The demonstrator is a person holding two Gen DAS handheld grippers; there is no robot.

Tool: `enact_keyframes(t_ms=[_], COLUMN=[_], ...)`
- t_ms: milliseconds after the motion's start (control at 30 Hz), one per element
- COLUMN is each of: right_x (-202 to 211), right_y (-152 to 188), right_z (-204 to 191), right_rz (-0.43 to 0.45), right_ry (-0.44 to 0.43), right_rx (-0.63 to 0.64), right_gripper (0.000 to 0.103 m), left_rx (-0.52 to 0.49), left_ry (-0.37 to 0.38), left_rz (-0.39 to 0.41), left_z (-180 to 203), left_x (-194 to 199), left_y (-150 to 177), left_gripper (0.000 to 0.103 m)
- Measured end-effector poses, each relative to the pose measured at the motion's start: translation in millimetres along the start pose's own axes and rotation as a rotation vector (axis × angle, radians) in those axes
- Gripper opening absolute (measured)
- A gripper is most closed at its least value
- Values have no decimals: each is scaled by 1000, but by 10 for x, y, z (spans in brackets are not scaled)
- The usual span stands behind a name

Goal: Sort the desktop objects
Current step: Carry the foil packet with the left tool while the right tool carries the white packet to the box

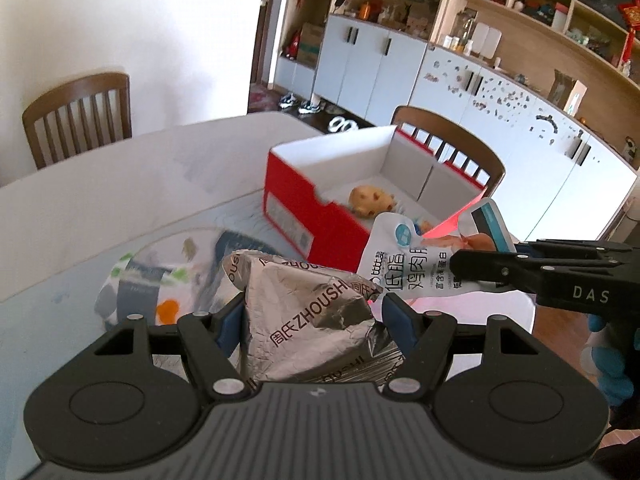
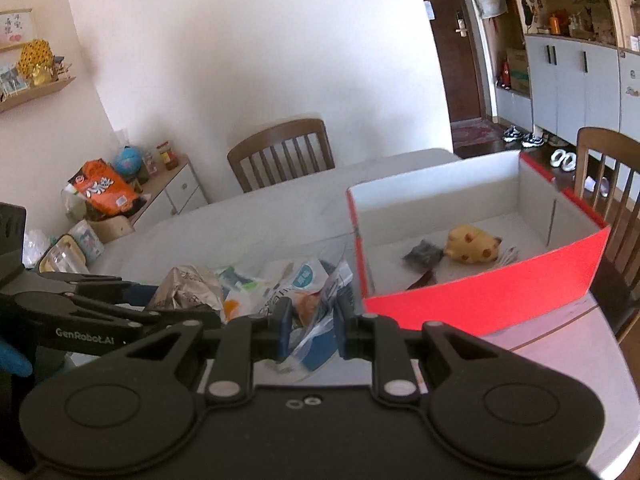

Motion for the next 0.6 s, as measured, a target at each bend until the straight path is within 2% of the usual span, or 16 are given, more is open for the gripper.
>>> enact_keyframes(t_ms=[367,600], right_x=[192,234], right_y=[-165,-214], right_z=[467,737], right_rz=[28,35], right_ry=[44,67], right_rx=[-18,-20], right_gripper=[21,21], left_rx=[-36,-51], left_ry=[23,35], left_rz=[48,48], left_z=[431,655], left_x=[-126,-305], left_y=[-239,-366], left_gripper=[71,71])
Point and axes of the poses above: each gripper's, at about its wrist camera, not at the fingertips, and x roughly against the way its jaws point, z to its right, y to its underside, the point moved 4 cm from there along -x, roughly the way its jaws point, and after that the axes turned 12 degrees about x, right-handed, at the moved point
